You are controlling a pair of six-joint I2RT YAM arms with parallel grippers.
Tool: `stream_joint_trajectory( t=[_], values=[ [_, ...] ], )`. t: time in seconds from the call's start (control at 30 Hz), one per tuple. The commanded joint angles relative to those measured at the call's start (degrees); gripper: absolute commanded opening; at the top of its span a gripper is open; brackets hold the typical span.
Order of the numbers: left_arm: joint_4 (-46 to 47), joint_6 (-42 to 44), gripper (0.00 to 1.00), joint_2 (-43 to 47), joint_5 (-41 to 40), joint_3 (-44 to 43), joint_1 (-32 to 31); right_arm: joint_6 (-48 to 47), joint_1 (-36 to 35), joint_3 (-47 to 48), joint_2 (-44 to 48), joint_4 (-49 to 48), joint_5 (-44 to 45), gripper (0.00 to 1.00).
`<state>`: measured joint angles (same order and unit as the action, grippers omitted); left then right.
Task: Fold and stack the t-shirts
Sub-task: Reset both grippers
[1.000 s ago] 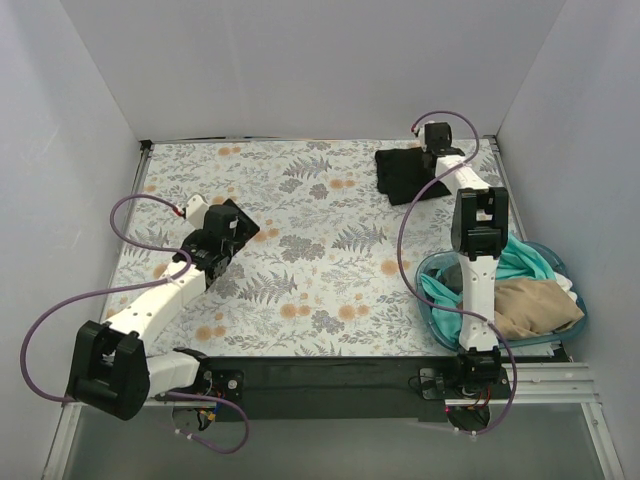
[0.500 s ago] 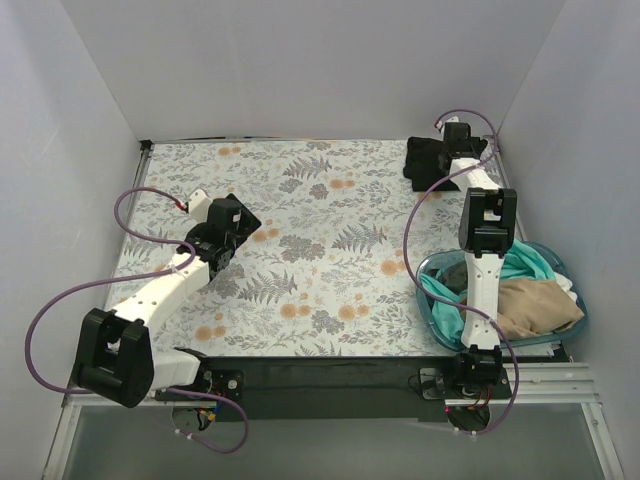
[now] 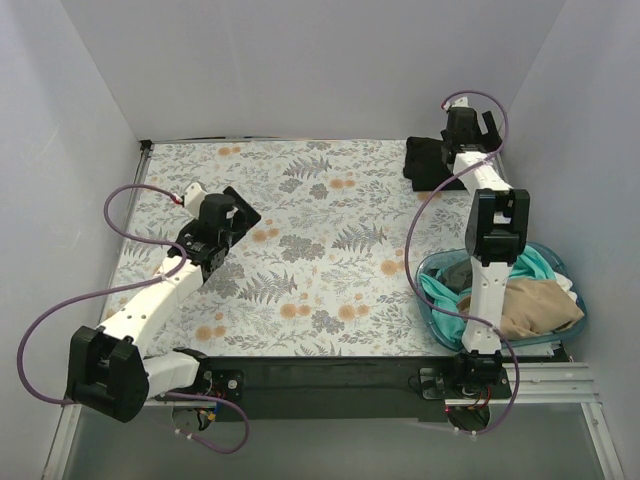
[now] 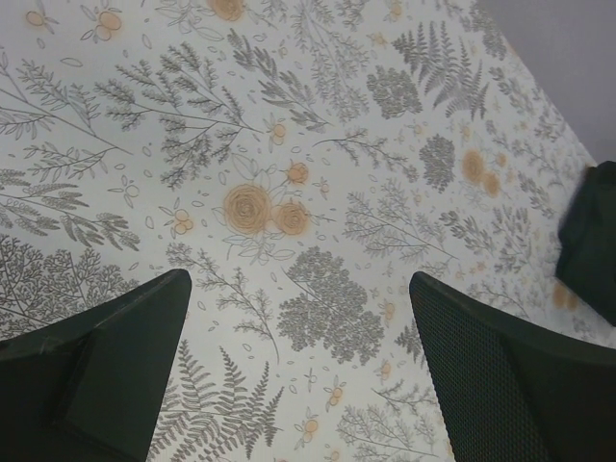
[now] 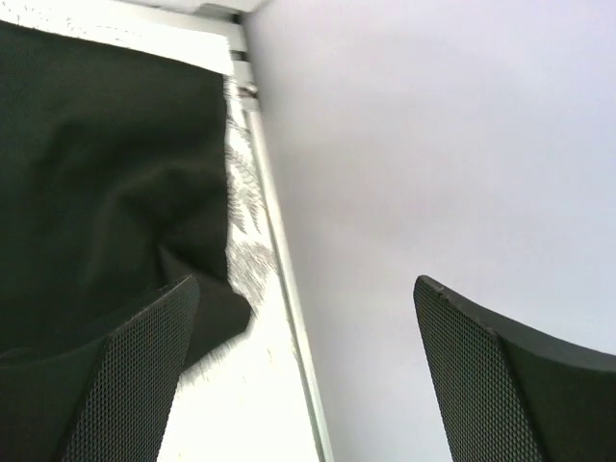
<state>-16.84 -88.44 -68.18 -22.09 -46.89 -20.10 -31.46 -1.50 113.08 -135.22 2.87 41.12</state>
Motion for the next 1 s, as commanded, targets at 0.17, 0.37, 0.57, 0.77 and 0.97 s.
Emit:
stream_joint_trajectory(
  t=[0.17, 0.37, 0.57, 0.77, 0.97],
  values=[
    [-9.79, -1.12, 0.97, 4.8, 7.14, -6.55, -0.03, 16.76, -9.66, -25.68, 34.38, -3.49, 1.16, 0.98],
    [-11.54, -1.47, 0.97, 12.97, 9.42, -1.98, -0.03, 36.36, -14.85, -50.47, 57.93, 0.73, -12.97, 0.98],
    [-17.52, -4.45, 0.97, 21.5, 5.84, 1.71, -0.03, 45.52, -14.94, -68.85, 76.31, 0.38, -30.48, 0.98],
    [-18.58, -5.51, 0.98, 25.9, 4.86, 4.7, -0.12, 46.93, -14.94, -76.94, 85.2, 0.47, -34.62, 0.98],
    [-19.28, -6.48, 0.97, 25.21, 3.1, 4.44, -0.12, 47.2, -14.85, -79.24, 87.05, 0.46, -32.42, 0.98]
  ],
)
